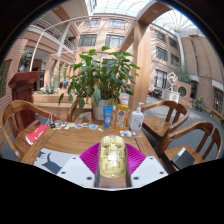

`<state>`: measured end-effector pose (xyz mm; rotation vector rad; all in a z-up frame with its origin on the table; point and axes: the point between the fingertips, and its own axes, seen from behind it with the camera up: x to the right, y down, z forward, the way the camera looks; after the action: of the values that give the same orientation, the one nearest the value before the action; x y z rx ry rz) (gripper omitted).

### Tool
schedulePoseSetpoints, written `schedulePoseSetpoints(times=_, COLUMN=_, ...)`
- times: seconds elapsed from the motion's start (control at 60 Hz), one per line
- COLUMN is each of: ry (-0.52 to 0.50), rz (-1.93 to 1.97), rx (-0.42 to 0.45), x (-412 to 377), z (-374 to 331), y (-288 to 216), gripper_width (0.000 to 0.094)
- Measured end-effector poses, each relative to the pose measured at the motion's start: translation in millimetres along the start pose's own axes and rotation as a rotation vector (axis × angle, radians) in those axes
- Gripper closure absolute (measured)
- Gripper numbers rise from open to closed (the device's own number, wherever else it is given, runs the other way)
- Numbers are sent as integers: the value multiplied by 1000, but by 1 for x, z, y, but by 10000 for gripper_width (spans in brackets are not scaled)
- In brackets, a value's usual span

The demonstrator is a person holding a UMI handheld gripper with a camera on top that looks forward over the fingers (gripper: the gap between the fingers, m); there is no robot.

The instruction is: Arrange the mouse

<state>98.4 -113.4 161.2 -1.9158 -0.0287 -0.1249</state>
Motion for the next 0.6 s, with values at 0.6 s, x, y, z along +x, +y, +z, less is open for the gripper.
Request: schedulePoseSetpoints(times=0.6, ry=-252, rz=3, rx=-327, x=-211, z=59, y=140, gripper_width=491)
